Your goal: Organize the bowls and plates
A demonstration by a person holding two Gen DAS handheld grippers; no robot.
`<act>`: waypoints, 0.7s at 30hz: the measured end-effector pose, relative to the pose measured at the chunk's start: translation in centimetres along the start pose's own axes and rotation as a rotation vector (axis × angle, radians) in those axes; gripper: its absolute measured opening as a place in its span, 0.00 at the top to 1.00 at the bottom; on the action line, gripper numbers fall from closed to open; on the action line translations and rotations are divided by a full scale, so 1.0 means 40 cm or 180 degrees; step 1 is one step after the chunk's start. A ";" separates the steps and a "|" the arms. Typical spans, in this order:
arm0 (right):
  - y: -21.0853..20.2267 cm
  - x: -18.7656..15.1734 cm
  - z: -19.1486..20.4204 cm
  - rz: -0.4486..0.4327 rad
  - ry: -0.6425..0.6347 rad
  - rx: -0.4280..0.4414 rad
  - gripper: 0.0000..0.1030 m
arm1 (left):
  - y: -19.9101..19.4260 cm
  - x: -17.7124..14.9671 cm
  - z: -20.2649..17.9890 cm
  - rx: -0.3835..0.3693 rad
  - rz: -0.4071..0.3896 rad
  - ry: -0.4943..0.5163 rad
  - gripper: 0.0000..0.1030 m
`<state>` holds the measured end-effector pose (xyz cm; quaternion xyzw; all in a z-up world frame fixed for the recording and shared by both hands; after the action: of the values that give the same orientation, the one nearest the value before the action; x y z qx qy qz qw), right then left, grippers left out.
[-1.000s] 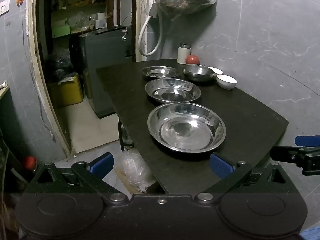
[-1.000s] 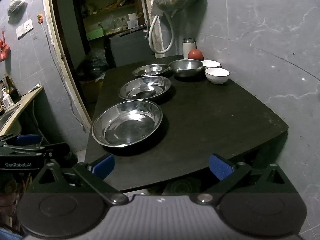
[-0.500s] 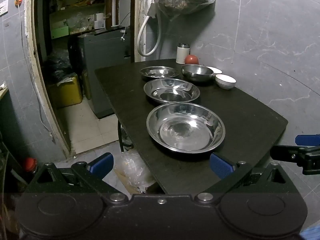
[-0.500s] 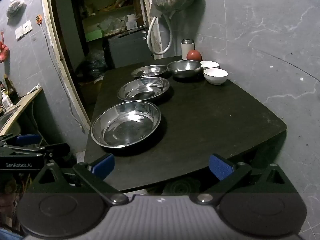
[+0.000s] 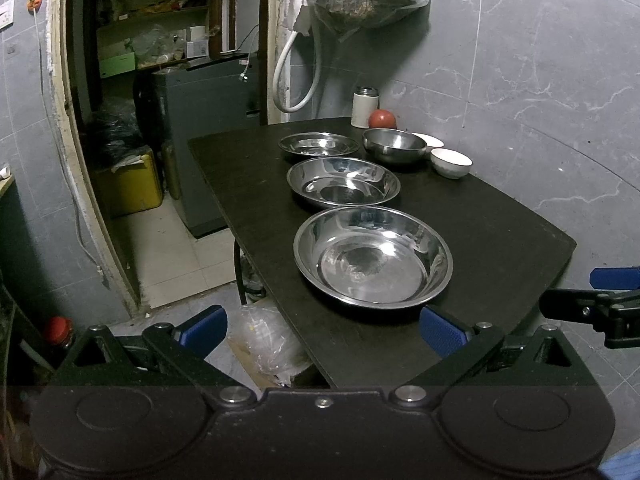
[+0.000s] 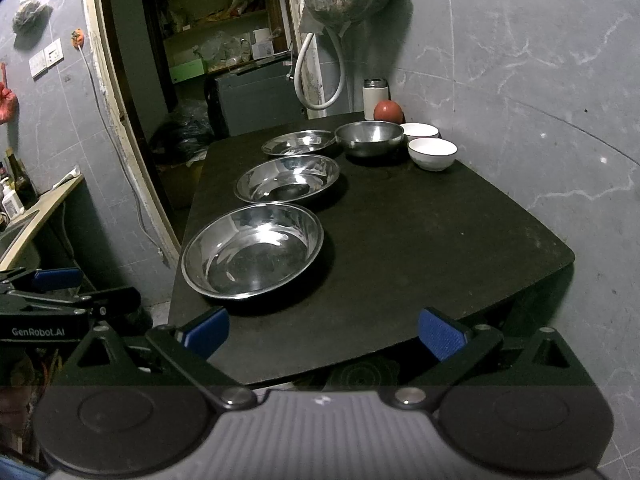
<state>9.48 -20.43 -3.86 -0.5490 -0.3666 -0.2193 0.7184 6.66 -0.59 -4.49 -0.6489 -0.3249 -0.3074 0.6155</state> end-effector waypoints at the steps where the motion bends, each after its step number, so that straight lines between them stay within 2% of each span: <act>1: 0.001 0.000 0.000 0.0000 -0.0001 -0.0001 0.00 | 0.000 -0.002 0.003 0.0002 0.0000 0.0005 0.01; 21: 0.009 0.006 0.007 0.0003 -0.0006 -0.0011 0.00 | -0.004 -0.003 -0.013 -0.0014 0.0008 0.0005 0.01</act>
<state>9.82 -20.04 -3.87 -0.5506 -0.3666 -0.2191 0.7172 6.46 -1.09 -4.45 -0.6504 -0.3230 -0.3079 0.6147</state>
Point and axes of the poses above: each gripper's, at about its wrist camera, not at the fingertips, and y roughly the way its jaws point, z to its left, x to its top, the point moved 8 cm from there along y, roughly the way its jaws point, and after that the axes turned 2 degrees about -x, right-handed, at the moved point
